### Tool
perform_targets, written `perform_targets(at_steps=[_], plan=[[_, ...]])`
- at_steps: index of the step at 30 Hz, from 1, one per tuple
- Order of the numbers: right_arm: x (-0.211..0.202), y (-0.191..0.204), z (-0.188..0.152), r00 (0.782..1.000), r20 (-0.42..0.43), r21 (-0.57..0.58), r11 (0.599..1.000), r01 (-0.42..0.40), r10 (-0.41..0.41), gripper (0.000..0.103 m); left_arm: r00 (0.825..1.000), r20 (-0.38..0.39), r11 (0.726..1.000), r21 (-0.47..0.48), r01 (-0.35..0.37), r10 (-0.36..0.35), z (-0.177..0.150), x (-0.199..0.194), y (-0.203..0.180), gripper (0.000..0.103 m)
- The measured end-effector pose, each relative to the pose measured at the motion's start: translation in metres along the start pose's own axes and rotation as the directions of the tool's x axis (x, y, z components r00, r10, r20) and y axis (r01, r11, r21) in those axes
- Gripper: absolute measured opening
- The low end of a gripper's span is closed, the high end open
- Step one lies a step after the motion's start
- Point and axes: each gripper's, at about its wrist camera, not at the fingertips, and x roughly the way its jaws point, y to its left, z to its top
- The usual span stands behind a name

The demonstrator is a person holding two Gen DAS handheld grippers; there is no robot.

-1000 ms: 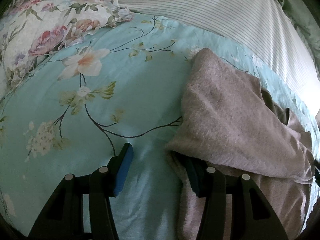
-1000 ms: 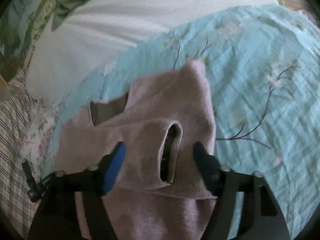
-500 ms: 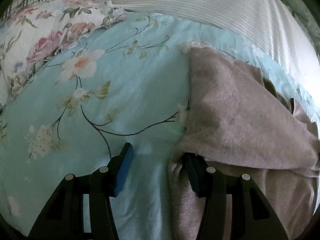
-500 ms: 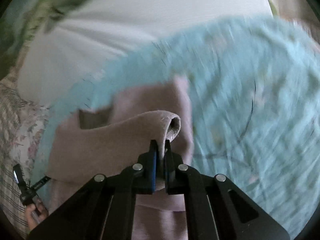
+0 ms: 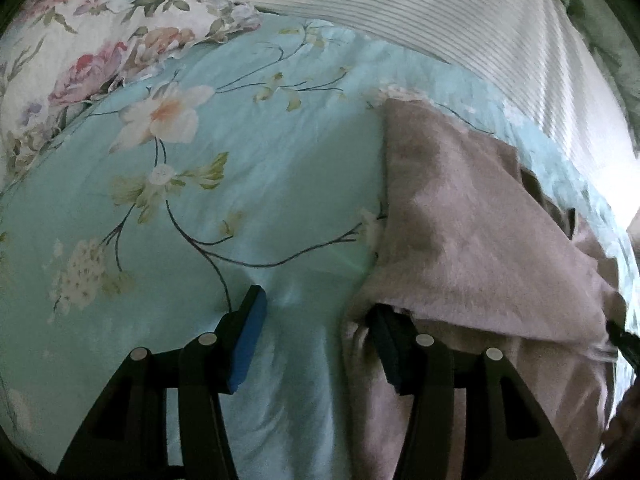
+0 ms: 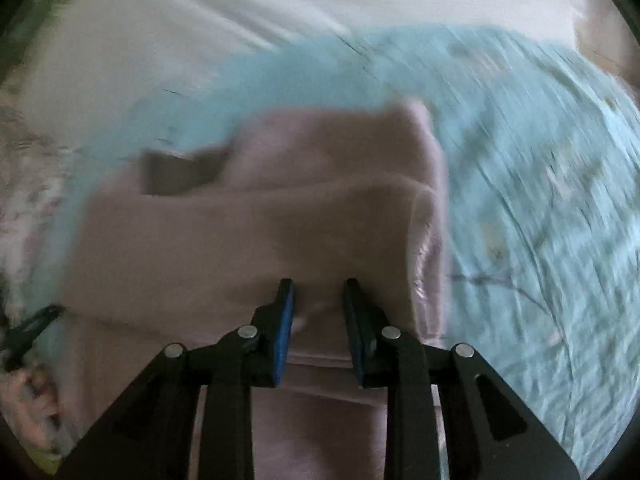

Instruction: Fold small clothes

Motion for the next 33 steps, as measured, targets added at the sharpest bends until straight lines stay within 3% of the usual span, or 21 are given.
perform_targets(at_steps=[4,7,10,16,20,26,29,31,33], plan=[[-0.042,-0.008,-0.010,0.993,0.085,0.040,0.996,-0.083,0.080,0.030,1.000,0.010,0.999,0.036,0.009,-0.009,-0.014,-0.024,0.001,0.055],[-0.084,-0.022,-0.031,0.981,0.139,0.046,0.989,-0.140,0.133,0.048,1.000,-0.008,0.998,0.056,0.025,-0.025,-0.038,-0.045,0.000,0.064],[-0.112,-0.035,-0.057,0.971,0.159,0.056,0.980,-0.189,0.178,0.048,0.998,-0.044,0.994,0.100,0.050,-0.046,-0.071,-0.063,-0.007,0.066],[-0.137,-0.034,-0.122,0.969,0.141,0.014,0.978,-0.208,0.204,0.048,0.992,-0.121,0.974,0.219,0.053,-0.027,-0.139,-0.086,-0.034,0.069],[-0.142,-0.022,-0.159,0.964,0.097,-0.051,0.968,-0.245,0.249,0.049,0.995,-0.088,0.946,0.323,-0.023,0.054,-0.176,-0.101,-0.048,0.069],[-0.162,-0.029,-0.203,0.960,0.070,-0.079,0.961,-0.266,0.272,0.058,0.991,-0.060,0.926,0.369,-0.086,0.116,-0.199,-0.138,0.000,0.067],[-0.167,-0.036,-0.219,0.949,0.034,-0.090,0.946,-0.311,0.315,0.058,0.994,-0.110,0.948,0.317,0.038,-0.004,-0.205,-0.150,0.022,0.066],[-0.168,-0.039,-0.231,0.941,-0.003,-0.109,0.935,-0.338,0.339,0.058,0.970,-0.165,0.951,0.225,0.211,-0.177,-0.207,-0.158,0.027,0.066],[-0.169,-0.042,-0.243,0.936,-0.029,-0.116,0.928,-0.353,0.352,0.058,0.944,-0.184,0.937,0.173,0.305,-0.273,-0.210,-0.162,0.024,0.073]])
